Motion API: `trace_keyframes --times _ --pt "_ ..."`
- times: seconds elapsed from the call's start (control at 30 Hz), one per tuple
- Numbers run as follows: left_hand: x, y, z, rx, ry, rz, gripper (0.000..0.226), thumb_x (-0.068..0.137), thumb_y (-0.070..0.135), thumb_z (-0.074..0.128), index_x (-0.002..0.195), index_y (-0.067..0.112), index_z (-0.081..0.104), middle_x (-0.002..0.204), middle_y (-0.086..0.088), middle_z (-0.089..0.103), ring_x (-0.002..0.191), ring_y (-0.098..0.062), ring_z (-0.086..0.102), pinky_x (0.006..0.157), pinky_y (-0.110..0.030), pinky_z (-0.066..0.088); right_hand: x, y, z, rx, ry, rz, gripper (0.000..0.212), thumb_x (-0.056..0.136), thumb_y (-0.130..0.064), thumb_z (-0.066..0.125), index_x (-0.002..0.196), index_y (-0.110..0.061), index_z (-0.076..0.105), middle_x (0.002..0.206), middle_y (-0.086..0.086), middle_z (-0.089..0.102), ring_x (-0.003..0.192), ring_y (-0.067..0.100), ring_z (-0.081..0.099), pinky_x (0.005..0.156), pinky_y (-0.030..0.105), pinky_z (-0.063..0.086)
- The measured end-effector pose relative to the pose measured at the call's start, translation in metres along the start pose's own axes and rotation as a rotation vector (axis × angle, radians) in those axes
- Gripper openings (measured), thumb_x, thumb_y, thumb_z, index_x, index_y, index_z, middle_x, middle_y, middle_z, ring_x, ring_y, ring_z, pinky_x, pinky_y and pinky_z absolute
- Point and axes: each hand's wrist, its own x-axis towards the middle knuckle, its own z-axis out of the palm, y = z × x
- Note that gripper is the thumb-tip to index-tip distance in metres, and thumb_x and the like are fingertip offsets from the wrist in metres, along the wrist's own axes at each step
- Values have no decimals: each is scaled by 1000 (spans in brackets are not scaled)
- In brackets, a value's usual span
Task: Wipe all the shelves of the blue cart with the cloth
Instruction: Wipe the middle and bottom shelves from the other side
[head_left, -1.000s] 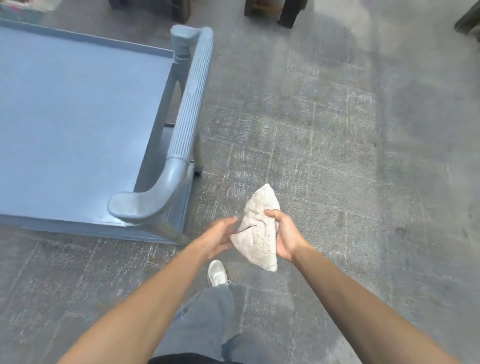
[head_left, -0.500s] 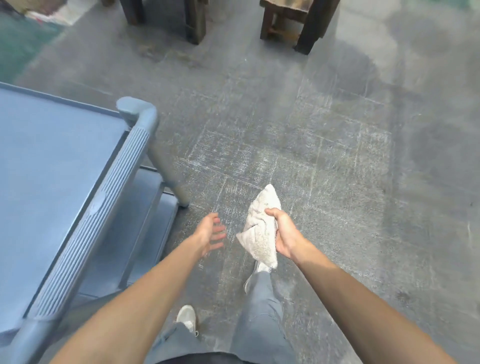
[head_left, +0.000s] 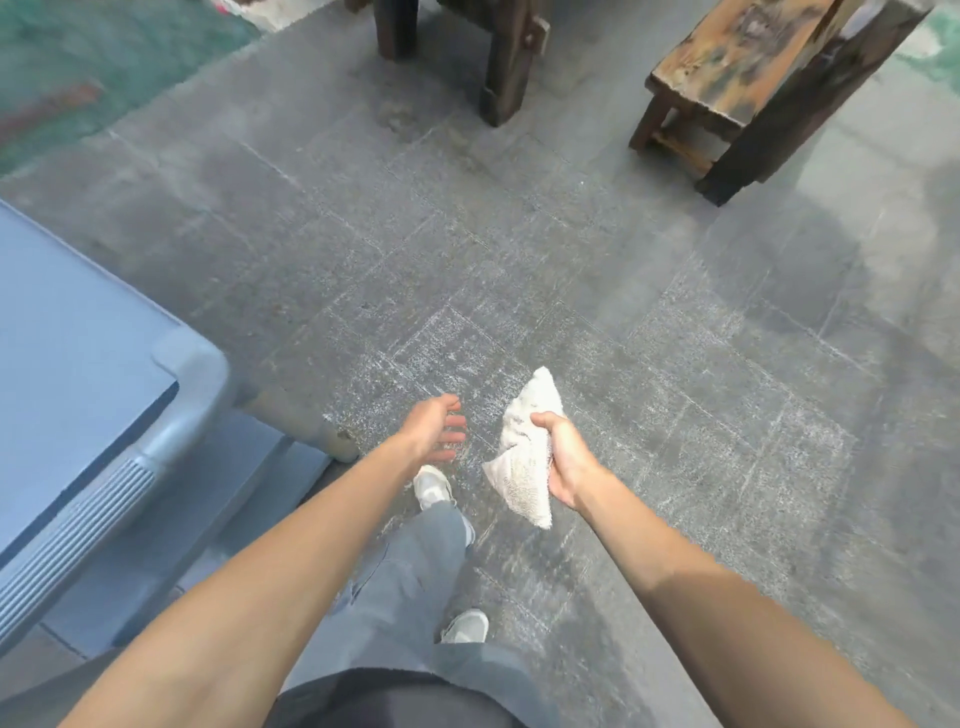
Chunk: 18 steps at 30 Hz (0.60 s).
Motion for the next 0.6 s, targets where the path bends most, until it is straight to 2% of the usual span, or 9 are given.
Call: trace_keyframes --times 0.07,0.2,0.27,0.33,0.53,0.6 --pt "29 25 -9 -51 52 -17 37 107 34 36 132 14 55 126 -5 66 105 -22 66 90 -40 55 33 -35 12 -52 5 -14 45 105 -14 44 149 -7 48 130 31 62 88 34 62 110 59 44" --pt "85 76 -31 -197 136 -84 31 109 28 32 116 12 58 121 -7 67 99 -21 65 87 -39 52 91 -102 47 -193 19 -15 42 106 -13 46 147 -4 46 111 29 67 79 32 65 102 56 51" --pt "99 94 -40 -237 156 -138 31 109 27 33 116 11 58 121 -8 67 101 -22 64 95 -42 51 109 -128 61 -235 41 -19 42 107 -13 46 148 -6 45 106 24 70 77 30 67 97 54 53" --pt "118 122 -59 -296 178 -146 35 109 28 33 122 8 58 121 -9 68 104 -24 64 101 -45 50 136 -163 85 -311 24 31 42 107 -15 46 148 -6 45 106 24 71 81 31 69 98 54 55" --pt "138 176 -123 -452 288 -164 36 107 25 33 123 7 60 122 -9 70 103 -24 65 90 -37 50 199 -239 162 -523 -87 93 39 108 -19 42 139 2 53 87 20 69 77 30 66 101 55 52" --pt "143 186 -147 -536 357 -186 34 107 25 34 118 9 61 118 -7 71 103 -24 66 87 -37 51 223 -260 197 -617 -138 113 40 108 -23 43 138 2 54 96 23 73 89 36 71 100 53 55"
